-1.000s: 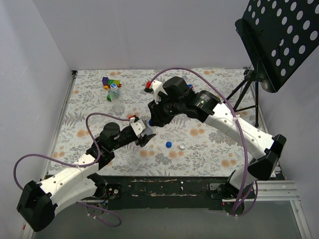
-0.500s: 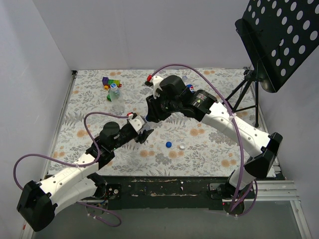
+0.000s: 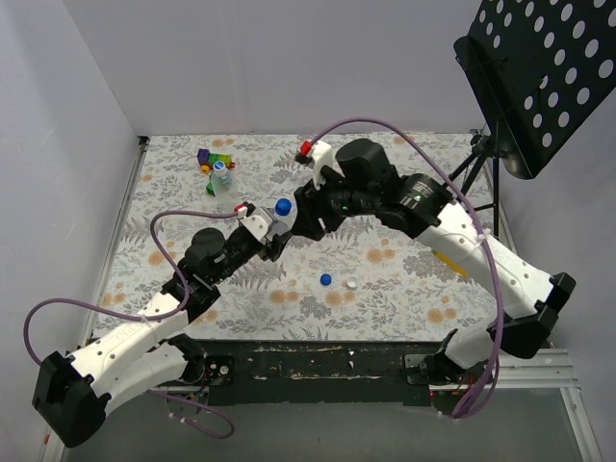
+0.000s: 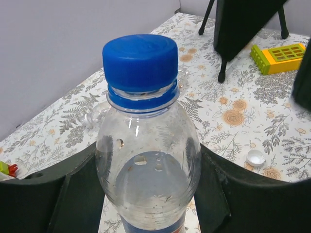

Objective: Screw on the bottle caps
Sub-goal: Screw the bottle cap onto the plastic bottle.

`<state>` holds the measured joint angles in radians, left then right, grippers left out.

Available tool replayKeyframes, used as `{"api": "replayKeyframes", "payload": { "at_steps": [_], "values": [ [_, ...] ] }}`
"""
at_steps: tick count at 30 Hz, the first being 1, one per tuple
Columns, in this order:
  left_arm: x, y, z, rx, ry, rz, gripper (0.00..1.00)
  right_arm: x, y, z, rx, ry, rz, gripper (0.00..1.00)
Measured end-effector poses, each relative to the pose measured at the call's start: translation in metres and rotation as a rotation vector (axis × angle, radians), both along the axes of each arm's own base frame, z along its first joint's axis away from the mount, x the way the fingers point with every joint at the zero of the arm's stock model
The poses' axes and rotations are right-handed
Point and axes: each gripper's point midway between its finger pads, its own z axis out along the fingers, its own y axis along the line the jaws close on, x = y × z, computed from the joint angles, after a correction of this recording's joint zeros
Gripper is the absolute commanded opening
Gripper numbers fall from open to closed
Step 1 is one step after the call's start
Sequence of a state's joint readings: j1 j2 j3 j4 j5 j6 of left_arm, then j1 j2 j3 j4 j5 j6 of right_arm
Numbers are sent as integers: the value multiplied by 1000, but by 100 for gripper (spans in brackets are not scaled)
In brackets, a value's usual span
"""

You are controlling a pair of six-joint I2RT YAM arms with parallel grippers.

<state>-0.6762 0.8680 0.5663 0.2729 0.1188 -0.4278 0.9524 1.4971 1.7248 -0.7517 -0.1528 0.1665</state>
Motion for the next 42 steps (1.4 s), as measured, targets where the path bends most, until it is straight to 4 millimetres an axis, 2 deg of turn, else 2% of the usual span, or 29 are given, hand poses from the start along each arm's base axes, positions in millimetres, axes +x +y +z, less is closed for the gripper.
{"api": "replayKeyframes", "payload": {
  "at_steps": [5,10,13,18,22,32,42],
  "values": [
    [-4,-9,-5,20,34,-81,0,1,-31,29,67,-81,87,63],
    [-22,-31,-15,42,111,-296,0,-8,-45,33,82,-191,268,62],
    [-41,-43,-21,51,148,-441,0,-19,-45,26,75,-259,417,62],
    [-71,-52,-25,55,184,-625,0,-32,-45,21,77,-356,591,61],
    [-84,-55,-22,51,183,-703,0,-41,-45,20,89,-403,685,59],
    [-98,-55,-22,51,190,-777,0,-46,-40,10,90,-385,792,55],
    [-99,-55,-22,52,188,-788,0,-51,-36,12,97,-385,826,50]
  ]
}}
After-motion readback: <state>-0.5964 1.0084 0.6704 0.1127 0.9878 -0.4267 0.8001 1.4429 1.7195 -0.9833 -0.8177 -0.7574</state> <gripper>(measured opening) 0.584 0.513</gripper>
